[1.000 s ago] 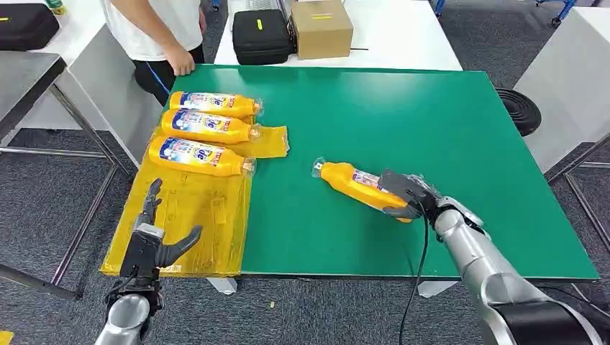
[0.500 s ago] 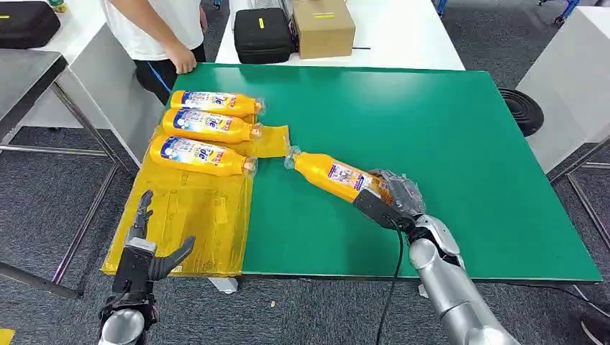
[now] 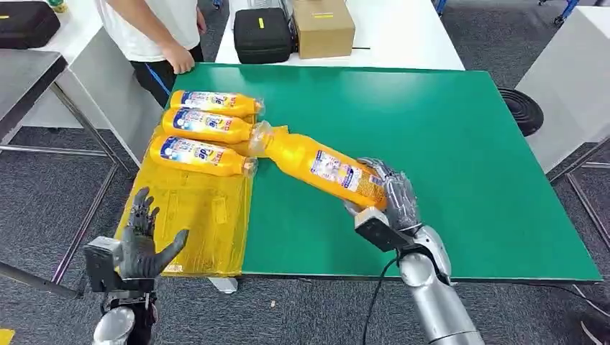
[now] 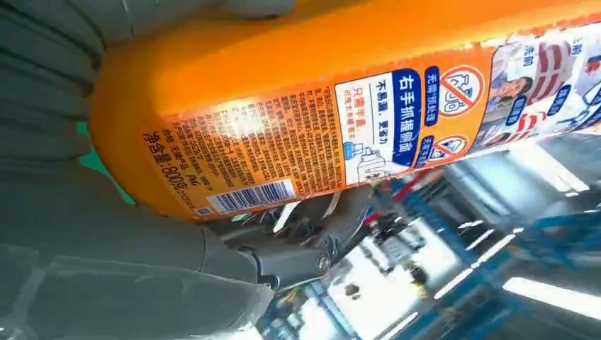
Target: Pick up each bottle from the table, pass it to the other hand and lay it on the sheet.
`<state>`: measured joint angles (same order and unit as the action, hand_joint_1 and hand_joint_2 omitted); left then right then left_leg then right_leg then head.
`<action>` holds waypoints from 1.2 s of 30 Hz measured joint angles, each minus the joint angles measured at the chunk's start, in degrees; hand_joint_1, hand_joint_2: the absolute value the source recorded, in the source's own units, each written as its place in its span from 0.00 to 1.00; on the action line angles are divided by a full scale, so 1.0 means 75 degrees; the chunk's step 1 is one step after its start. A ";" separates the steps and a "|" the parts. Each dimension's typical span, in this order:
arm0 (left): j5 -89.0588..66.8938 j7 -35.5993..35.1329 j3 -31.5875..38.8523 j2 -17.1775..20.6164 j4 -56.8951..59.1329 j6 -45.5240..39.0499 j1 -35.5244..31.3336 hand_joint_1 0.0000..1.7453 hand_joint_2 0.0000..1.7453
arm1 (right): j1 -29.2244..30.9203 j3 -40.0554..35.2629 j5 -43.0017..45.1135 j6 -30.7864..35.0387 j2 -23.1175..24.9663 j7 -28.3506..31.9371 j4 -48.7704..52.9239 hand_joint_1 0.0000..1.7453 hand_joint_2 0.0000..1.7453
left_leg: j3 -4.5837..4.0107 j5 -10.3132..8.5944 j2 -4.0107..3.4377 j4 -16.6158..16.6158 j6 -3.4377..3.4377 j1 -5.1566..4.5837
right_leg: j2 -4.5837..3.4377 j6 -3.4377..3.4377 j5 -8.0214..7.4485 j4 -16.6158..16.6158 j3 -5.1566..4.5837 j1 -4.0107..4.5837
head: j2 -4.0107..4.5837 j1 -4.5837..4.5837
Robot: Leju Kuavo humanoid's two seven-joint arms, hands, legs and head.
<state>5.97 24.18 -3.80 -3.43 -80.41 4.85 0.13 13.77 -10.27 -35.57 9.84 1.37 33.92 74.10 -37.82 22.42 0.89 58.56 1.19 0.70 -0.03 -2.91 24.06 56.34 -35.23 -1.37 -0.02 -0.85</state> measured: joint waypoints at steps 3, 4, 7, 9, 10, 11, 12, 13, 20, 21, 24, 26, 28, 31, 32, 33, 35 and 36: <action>0.1027 -0.0257 -0.0032 0.0009 0.0108 0.1021 -0.0195 0.00 1.00 | -0.0046 -0.0047 0.0176 -0.0105 0.0155 0.0252 -0.0029 1.00 1.00 | 0.0002 -0.0001 0.0000 0.0000 0.0000 0.0000 | 0.0000 0.0000 -0.0001 0.0000 0.0000 0.0000 | 0.0000 -0.0003; 0.1307 -0.0335 -0.0061 0.0018 0.0163 0.1292 -0.0249 0.00 1.00 | -0.0060 -0.0067 0.0242 -0.0131 0.0224 0.0347 -0.0055 1.00 1.00 | 0.0002 -0.0002 0.0000 0.0000 0.0000 0.0000 | 0.0000 0.0000 -0.0001 0.0000 0.0001 0.0000 | 0.0000 -0.0003; 0.2181 -0.0683 -0.0196 0.0056 0.0353 0.2252 -0.0397 0.00 1.00 | -0.0105 -0.0146 0.0420 -0.0304 0.0435 0.0584 -0.0137 1.00 1.00 | 0.0003 -0.0002 0.0000 0.0000 0.0000 0.0000 | 0.0000 0.0000 -0.0001 0.0001 0.0000 0.0001 | 0.0000 -0.0003; 0.2807 -0.0857 -0.0356 0.0102 0.0566 0.2988 -0.0522 0.00 1.00 | -0.0110 -0.0236 0.0572 -0.0528 0.0554 0.0709 -0.0245 1.00 1.00 | 0.0003 -0.0002 -0.0001 0.0000 0.0000 0.0001 | -0.0001 0.0000 -0.0001 0.0002 -0.0002 0.0001 | 0.0000 -0.0003; 0.3011 -0.0919 -0.0432 0.0117 0.0674 0.3262 -0.0603 0.00 1.00 | -0.0110 -0.0271 0.0660 -0.0610 0.0595 0.0729 -0.0309 1.00 1.00 | 0.0002 -0.0002 0.0000 0.0000 0.0000 0.0001 | 0.0000 0.0000 -0.0001 0.0002 -0.0002 0.0001 | 0.0000 -0.0003; 0.3183 -0.0968 -0.0519 0.0149 0.0793 0.3507 -0.0700 0.00 1.00 | -0.0108 -0.0312 0.0744 -0.0647 0.0618 0.0744 -0.0385 1.00 1.00 | 0.0002 -0.0002 0.0001 0.0000 0.0000 0.0001 | 0.0001 0.0000 0.0000 0.0002 -0.0002 0.0001 | 0.0000 -0.0003; 0.3320 -0.1029 -0.0612 0.0169 0.0904 0.3743 -0.0773 0.00 1.00 | -0.0108 -0.0370 0.0832 -0.0650 0.0639 0.0761 -0.0461 1.00 1.00 | 0.0001 -0.0002 0.0001 0.0000 0.0000 0.0001 | 0.0001 0.0000 0.0000 0.0002 -0.0002 0.0001 | 0.0000 -0.0003; 0.3398 -0.1061 -0.0699 0.0195 0.1005 0.3916 -0.0852 0.00 1.00 | -0.0106 -0.0431 0.0904 -0.0647 0.0639 0.0773 -0.0525 1.00 1.00 | 0.0001 -0.0002 0.0001 0.0000 0.0000 0.0001 | 0.0001 0.0000 0.0000 0.0002 -0.0002 0.0000 | 0.0000 -0.0003; 0.3532 -0.1180 -0.1049 0.0265 0.1489 0.4190 -0.1250 0.00 1.00 | -0.0101 -0.0641 0.1178 -0.0624 0.0630 0.0788 -0.0866 1.00 1.00 | -0.0001 -0.0002 0.0002 0.0000 0.0000 0.0000 | 0.0002 0.0000 0.0000 -0.0001 -0.0002 -0.0001 | 0.0000 -0.0003; 0.3535 -0.1221 -0.1099 0.0274 0.1553 0.4237 -0.1300 0.00 1.00 | -0.0100 -0.0656 0.1224 -0.0624 0.0624 0.0788 -0.0903 1.00 1.00 | -0.0001 -0.0002 0.0003 0.0000 0.0000 0.0000 | 0.0002 0.0000 0.0000 0.0000 -0.0002 -0.0001 | 0.0000 -0.0003; 0.3544 -0.1280 -0.1239 0.0283 0.1760 0.4313 -0.1501 0.00 1.00 | -0.0101 -0.0755 0.1271 -0.0636 0.0592 0.0790 -0.1020 1.00 1.00 | 0.0000 -0.0002 0.0000 0.0000 0.0000 0.0000 | 0.0000 0.0000 -0.0001 0.0001 -0.0002 0.0000 | 0.0000 -0.0006; 0.3553 -0.1283 -0.1306 0.0286 0.1886 0.4328 -0.1625 0.00 1.00 | -0.0103 -0.0828 0.1286 -0.0642 0.0572 0.0790 -0.1099 1.00 1.00 | 0.0000 -0.0002 -0.0001 0.0000 0.0000 0.0000 | 0.0000 0.0000 -0.0001 0.0001 -0.0003 0.0000 | 0.0000 -0.0003; 0.3558 -0.1280 -0.1358 0.0295 0.1978 0.4348 -0.1699 0.00 1.00 | -0.0102 -0.0862 0.1312 -0.0650 0.0554 0.0790 -0.1160 1.00 1.00 | 0.0000 -0.0002 0.0000 0.0000 0.0000 0.0000 | 0.0000 0.0000 -0.0001 0.0002 -0.0002 0.0000 | 0.0000 -0.0003; 0.3523 -0.1236 -0.1422 0.0300 0.2090 0.4360 -0.1777 0.00 1.00 | -0.0100 -0.0950 0.1330 -0.0755 0.0537 0.0790 -0.1253 1.00 1.00 | 0.0000 -0.0002 -0.0001 0.0000 0.0000 0.0001 | -0.0001 0.0000 -0.0001 0.0002 -0.0003 0.0001 | 0.0000 -0.0003; 0.3491 -0.1213 -0.1457 0.0300 0.2125 0.4354 -0.1809 0.00 1.00 | -0.0099 -0.0988 0.1327 -0.0787 0.0537 0.0790 -0.1283 1.00 1.00 | -0.0001 -0.0002 -0.0001 0.0000 0.0000 0.0000 | -0.0001 0.0000 -0.0001 0.0002 -0.0003 0.0000 | 0.0000 -0.0003; 0.3433 -0.1181 -0.1489 0.0300 0.2162 0.4348 -0.1841 0.00 1.00 | -0.0095 -0.1025 0.1321 -0.0827 0.0537 0.0790 -0.1314 1.00 1.00 | -0.0001 -0.0002 -0.0001 0.0000 0.0000 0.0000 | 0.0000 0.0000 -0.0001 0.0002 -0.0003 0.0000 | 0.0000 -0.0003; 0.3363 -0.1131 -0.1559 0.0300 0.2246 0.4307 -0.1928 0.00 1.00 | -0.0055 -0.1139 0.1301 -0.0912 0.0537 0.0790 -0.1416 1.00 1.00 | -0.0002 -0.0002 0.0000 0.0000 0.0000 0.0000 | 0.0000 0.0000 -0.0001 0.0002 -0.0003 0.0000 | 0.0000 -0.0003; 0.3351 -0.1114 -0.1591 0.0297 0.2288 0.4301 -0.1970 0.00 1.00 | -0.0035 -0.1192 0.1289 -0.0936 0.0537 0.0790 -0.1463 1.00 1.00 | -0.0001 -0.0002 0.0000 0.0000 0.0000 0.0000 | 0.0000 0.0000 -0.0001 0.0002 -0.0003 0.0000 | 0.0000 -0.0003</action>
<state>31.10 15.83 -15.74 -1.20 -63.25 37.11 -14.65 13.50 -19.21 -25.90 2.82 5.40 39.85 63.12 -37.83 22.41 0.89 58.56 1.19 0.70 -0.03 -2.91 24.05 56.36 -35.25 -1.37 -0.02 -0.87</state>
